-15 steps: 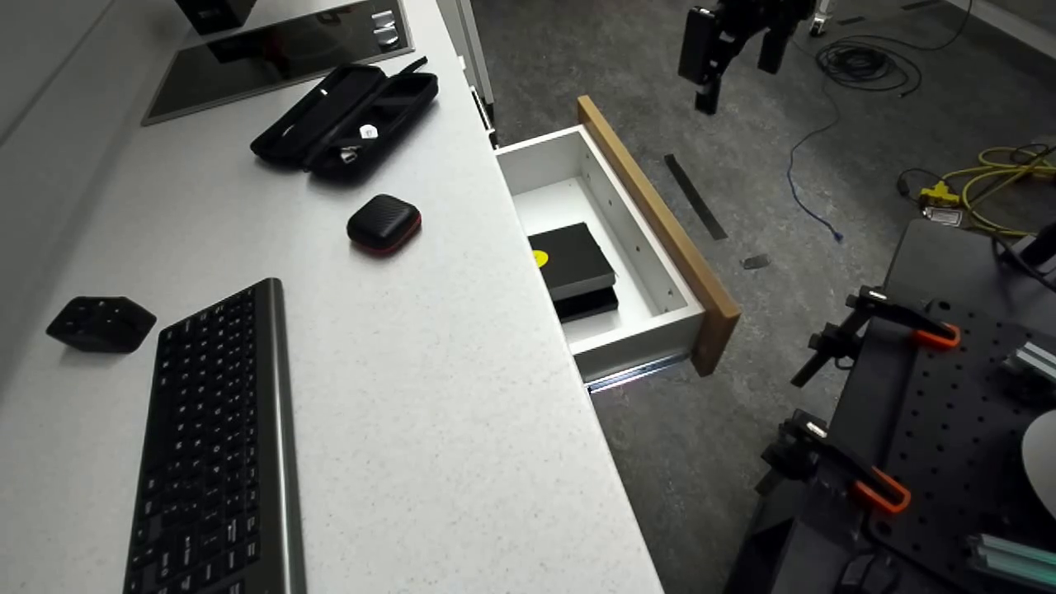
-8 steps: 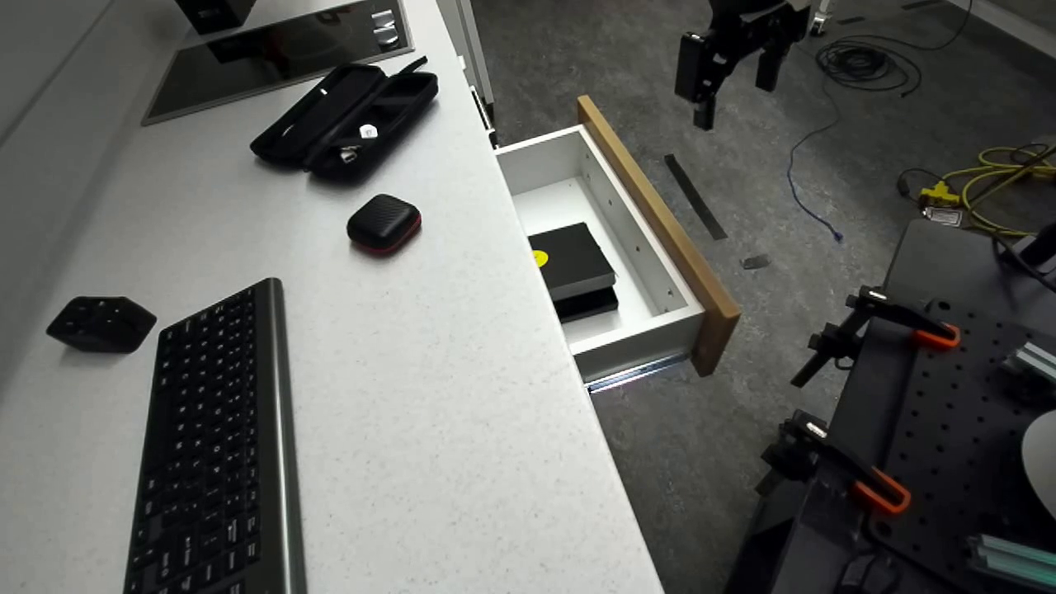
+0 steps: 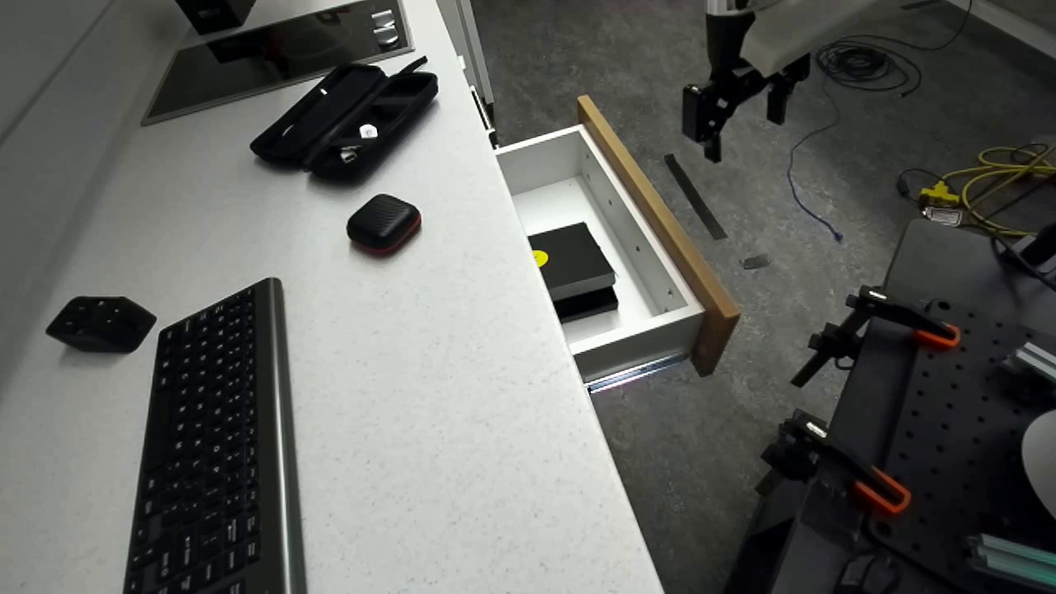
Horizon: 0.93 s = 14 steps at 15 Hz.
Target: Close the top drawer of the kitchen unit
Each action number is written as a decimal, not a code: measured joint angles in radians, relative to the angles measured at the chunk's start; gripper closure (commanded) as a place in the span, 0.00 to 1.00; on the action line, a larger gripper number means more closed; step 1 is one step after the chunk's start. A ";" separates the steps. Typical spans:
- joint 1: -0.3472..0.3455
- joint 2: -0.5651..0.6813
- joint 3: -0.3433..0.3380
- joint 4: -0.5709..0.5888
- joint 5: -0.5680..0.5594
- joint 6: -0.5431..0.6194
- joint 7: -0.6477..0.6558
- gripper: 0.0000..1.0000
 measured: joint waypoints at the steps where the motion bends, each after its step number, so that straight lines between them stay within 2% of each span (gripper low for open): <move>1: 0.000 0.040 -0.012 0.015 -0.009 0.020 0.029 0.00; 7: 0.015 0.283 -0.080 0.163 0.009 0.126 0.178 0.00; 10: 0.026 0.411 -0.073 0.271 0.110 0.129 0.192 0.00; 14: 0.030 0.538 -0.031 0.395 0.241 0.126 0.175 0.00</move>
